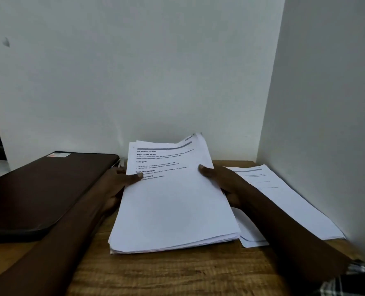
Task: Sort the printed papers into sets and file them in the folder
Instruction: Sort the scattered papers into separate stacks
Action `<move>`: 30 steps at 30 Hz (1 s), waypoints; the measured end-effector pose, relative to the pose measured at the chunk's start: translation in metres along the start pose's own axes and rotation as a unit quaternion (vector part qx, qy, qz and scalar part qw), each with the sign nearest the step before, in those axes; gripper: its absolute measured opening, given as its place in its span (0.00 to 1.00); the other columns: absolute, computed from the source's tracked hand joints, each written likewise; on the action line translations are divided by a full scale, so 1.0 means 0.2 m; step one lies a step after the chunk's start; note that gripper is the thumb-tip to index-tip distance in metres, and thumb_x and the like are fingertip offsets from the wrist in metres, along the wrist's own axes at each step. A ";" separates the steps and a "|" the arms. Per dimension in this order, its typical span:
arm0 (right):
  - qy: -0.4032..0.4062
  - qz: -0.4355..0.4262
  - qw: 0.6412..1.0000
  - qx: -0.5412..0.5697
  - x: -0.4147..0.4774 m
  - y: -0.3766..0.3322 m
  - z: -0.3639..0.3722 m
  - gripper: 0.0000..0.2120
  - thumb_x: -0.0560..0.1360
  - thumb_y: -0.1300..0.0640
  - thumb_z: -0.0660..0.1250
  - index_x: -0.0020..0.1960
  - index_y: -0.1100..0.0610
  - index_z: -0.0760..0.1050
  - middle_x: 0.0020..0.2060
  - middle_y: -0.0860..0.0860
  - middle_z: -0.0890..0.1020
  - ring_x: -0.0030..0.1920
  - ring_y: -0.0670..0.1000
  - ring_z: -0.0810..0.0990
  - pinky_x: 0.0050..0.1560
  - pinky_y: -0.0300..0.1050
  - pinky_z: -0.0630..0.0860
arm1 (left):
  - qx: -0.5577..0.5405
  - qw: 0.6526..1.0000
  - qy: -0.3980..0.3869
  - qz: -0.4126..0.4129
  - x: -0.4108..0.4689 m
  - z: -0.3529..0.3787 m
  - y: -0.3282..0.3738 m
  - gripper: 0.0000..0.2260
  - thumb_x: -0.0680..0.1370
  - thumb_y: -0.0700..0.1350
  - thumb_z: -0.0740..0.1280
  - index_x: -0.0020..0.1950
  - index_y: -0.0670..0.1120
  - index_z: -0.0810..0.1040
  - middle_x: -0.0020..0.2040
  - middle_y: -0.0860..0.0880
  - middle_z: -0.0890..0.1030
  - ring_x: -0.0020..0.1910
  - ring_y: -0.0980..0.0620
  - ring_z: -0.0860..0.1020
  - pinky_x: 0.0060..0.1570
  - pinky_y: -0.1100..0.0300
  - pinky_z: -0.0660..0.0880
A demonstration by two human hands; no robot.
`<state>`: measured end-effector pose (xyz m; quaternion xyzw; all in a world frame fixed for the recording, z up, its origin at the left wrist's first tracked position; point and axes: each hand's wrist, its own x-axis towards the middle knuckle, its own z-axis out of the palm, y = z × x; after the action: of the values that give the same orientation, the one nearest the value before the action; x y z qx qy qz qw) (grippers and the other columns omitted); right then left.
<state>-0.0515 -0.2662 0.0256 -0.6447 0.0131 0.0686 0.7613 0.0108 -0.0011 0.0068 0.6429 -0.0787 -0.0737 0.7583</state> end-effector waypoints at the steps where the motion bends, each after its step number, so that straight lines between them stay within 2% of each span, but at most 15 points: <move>1: -0.002 0.005 1.000 -0.001 0.00 0.01 -0.01 0.19 0.79 0.50 0.64 0.63 0.62 0.76 0.55 0.57 0.83 0.52 0.55 0.84 0.51 0.51 0.81 | 0.012 1.000 0.027 0.004 0.00 -0.01 0.00 0.11 0.77 0.33 0.67 0.59 0.33 0.78 0.55 0.36 0.82 0.44 0.42 0.85 0.43 0.50 0.83; 4: -0.004 0.017 1.000 0.004 0.01 0.02 -0.01 0.20 0.79 0.47 0.64 0.63 0.60 0.76 0.56 0.56 0.83 0.56 0.56 0.83 0.55 0.52 0.80 | 0.044 0.993 0.107 0.030 0.02 -0.04 0.00 0.06 0.79 0.33 0.64 0.54 0.34 0.77 0.47 0.39 0.82 0.35 0.47 0.83 0.33 0.54 0.81; 7: 0.035 -0.026 0.998 -0.035 0.03 0.04 -0.01 0.15 0.80 0.52 0.63 0.61 0.61 0.76 0.54 0.57 0.84 0.51 0.57 0.84 0.52 0.55 0.81 | 0.062 0.986 0.151 0.040 0.05 -0.09 -0.02 0.08 0.80 0.35 0.64 0.57 0.41 0.77 0.50 0.42 0.81 0.42 0.47 0.80 0.41 0.55 0.76; 9: 0.078 -0.053 0.992 -0.078 0.05 0.05 -0.01 0.13 0.80 0.56 0.64 0.61 0.61 0.75 0.54 0.59 0.83 0.52 0.60 0.83 0.55 0.60 0.79 | 0.099 0.976 0.184 0.053 0.05 -0.12 -0.01 0.06 0.79 0.37 0.66 0.56 0.43 0.79 0.52 0.39 0.82 0.40 0.49 0.80 0.43 0.57 0.77; 11: 0.117 -0.081 0.983 -0.113 0.05 0.04 -0.03 0.11 0.79 0.60 0.65 0.59 0.63 0.76 0.53 0.61 0.83 0.48 0.59 0.83 0.54 0.57 0.79 | 0.169 0.960 0.212 0.073 0.04 -0.16 0.06 0.05 0.80 0.38 0.65 0.54 0.40 0.78 0.46 0.39 0.80 0.30 0.55 0.78 0.32 0.64 0.74; 12: 0.133 -0.095 0.978 -0.128 0.05 0.03 -0.04 0.10 0.79 0.61 0.65 0.58 0.63 0.77 0.52 0.61 0.83 0.46 0.59 0.82 0.52 0.56 0.79 | 0.230 0.942 0.228 0.086 0.03 -0.19 0.12 0.04 0.80 0.38 0.65 0.52 0.38 0.77 0.40 0.39 0.78 0.25 0.56 0.76 0.26 0.65 0.71; 13: 0.146 -0.107 0.974 -0.137 0.05 0.02 -0.06 0.09 0.79 0.62 0.65 0.58 0.63 0.77 0.52 0.61 0.83 0.46 0.58 0.82 0.52 0.56 0.79 | 0.295 0.920 0.242 0.096 0.03 -0.23 0.18 0.05 0.80 0.38 0.66 0.52 0.36 0.77 0.38 0.38 0.77 0.25 0.53 0.77 0.25 0.64 0.70; 15: 0.163 -0.120 0.969 -0.144 0.05 0.00 -0.12 0.10 0.79 0.61 0.65 0.58 0.62 0.77 0.52 0.61 0.83 0.46 0.59 0.82 0.51 0.55 0.79 | 0.404 0.872 0.260 0.090 0.05 -0.36 0.28 0.10 0.78 0.39 0.68 0.56 0.33 0.78 0.47 0.33 0.80 0.43 0.40 0.82 0.39 0.56 0.72; 17: 0.171 -0.125 0.965 -0.155 0.06 -0.01 -0.16 0.09 0.79 0.61 0.64 0.58 0.61 0.77 0.51 0.60 0.83 0.45 0.58 0.82 0.47 0.51 0.80 | 0.506 0.818 0.269 0.057 0.04 -0.44 0.33 0.15 0.77 0.41 0.70 0.60 0.34 0.76 0.59 0.32 0.78 0.58 0.34 0.76 0.53 0.50 0.70; 21: 0.173 -0.114 0.965 -0.160 0.07 0.00 -0.17 0.09 0.79 0.61 0.64 0.57 0.62 0.78 0.51 0.60 0.83 0.44 0.57 0.82 0.45 0.49 0.79 | 0.565 0.775 0.282 0.004 0.01 -0.56 0.28 0.30 0.73 0.42 0.74 0.70 0.39 0.66 0.65 0.31 0.72 0.64 0.33 0.70 0.59 0.48 0.66; 23: 0.170 -0.116 0.966 -0.156 0.07 0.00 -0.17 0.09 0.79 0.61 0.64 0.57 0.62 0.77 0.50 0.61 0.83 0.43 0.57 0.81 0.44 0.49 0.79 | 0.644 0.707 0.291 -0.008 0.00 -0.59 0.23 0.40 0.72 0.49 0.76 0.77 0.45 0.57 0.69 0.33 0.67 0.68 0.33 0.65 0.65 0.45 0.62; 24: 0.170 -0.115 0.966 -0.159 0.06 0.00 -0.17 0.09 0.79 0.61 0.64 0.56 0.62 0.77 0.49 0.60 0.83 0.42 0.56 0.81 0.42 0.47 0.79 | 0.685 0.673 0.279 0.001 0.00 -0.58 0.22 0.41 0.72 0.53 0.74 0.78 0.47 0.55 0.71 0.35 0.66 0.70 0.34 0.63 0.68 0.44 0.61; 25: 0.171 -0.115 0.965 -0.162 0.06 -0.01 -0.18 0.08 0.79 0.60 0.64 0.56 0.62 0.77 0.47 0.58 0.83 0.40 0.55 0.82 0.39 0.45 0.79 | 0.710 0.658 0.250 0.026 0.03 -0.56 0.21 0.39 0.74 0.57 0.71 0.78 0.49 0.56 0.72 0.37 0.67 0.71 0.36 0.63 0.69 0.44 0.61; 27: 0.172 -0.114 0.964 -0.165 0.05 -0.01 -0.18 0.08 0.79 0.60 0.64 0.56 0.61 0.77 0.44 0.55 0.83 0.38 0.53 0.82 0.33 0.40 0.79 | 0.736 0.654 0.177 0.017 0.05 -0.48 0.19 0.34 0.77 0.65 0.61 0.78 0.51 0.59 0.74 0.41 0.67 0.74 0.40 0.62 0.73 0.46 0.57; 30: 0.183 -0.106 0.963 -0.166 0.05 -0.02 -0.19 0.08 0.79 0.60 0.64 0.57 0.60 0.77 0.44 0.54 0.83 0.39 0.53 0.82 0.32 0.40 0.78 | 0.716 0.680 0.124 -0.098 0.07 -0.41 0.05 0.38 0.74 0.74 0.45 0.79 0.57 0.51 0.80 0.46 0.55 0.79 0.40 0.50 0.73 0.35 0.46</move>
<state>-0.0393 -0.3026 0.0218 -0.7615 0.0717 -0.1302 0.6309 0.0413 0.0770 0.0042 0.9970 0.0504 0.0113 0.0575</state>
